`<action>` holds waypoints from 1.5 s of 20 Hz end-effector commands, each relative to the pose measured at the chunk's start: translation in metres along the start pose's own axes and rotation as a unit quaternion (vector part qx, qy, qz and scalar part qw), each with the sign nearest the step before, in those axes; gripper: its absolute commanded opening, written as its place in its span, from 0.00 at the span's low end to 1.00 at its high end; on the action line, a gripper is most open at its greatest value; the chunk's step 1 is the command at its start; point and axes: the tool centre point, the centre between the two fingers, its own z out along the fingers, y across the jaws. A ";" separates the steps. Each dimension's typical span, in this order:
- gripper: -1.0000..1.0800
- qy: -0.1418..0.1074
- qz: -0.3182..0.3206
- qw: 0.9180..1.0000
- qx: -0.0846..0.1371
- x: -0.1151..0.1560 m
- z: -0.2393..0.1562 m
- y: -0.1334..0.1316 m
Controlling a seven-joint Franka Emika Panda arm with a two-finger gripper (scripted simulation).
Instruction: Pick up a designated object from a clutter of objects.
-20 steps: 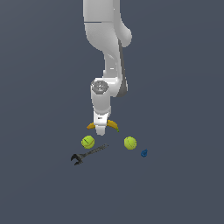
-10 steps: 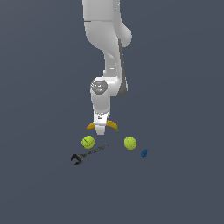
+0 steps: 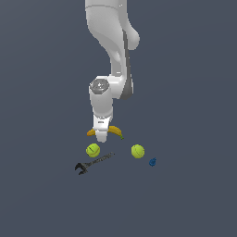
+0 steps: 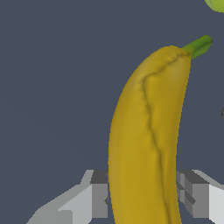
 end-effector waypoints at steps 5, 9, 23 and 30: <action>0.00 0.001 -0.001 1.000 -0.001 -0.018 -0.051 0.021; 0.00 0.002 -0.001 1.000 -0.001 -0.032 -0.087 0.037; 0.00 0.003 -0.001 1.000 -0.002 -0.080 -0.211 0.091; 0.00 0.002 0.000 1.000 -0.002 -0.100 -0.262 0.114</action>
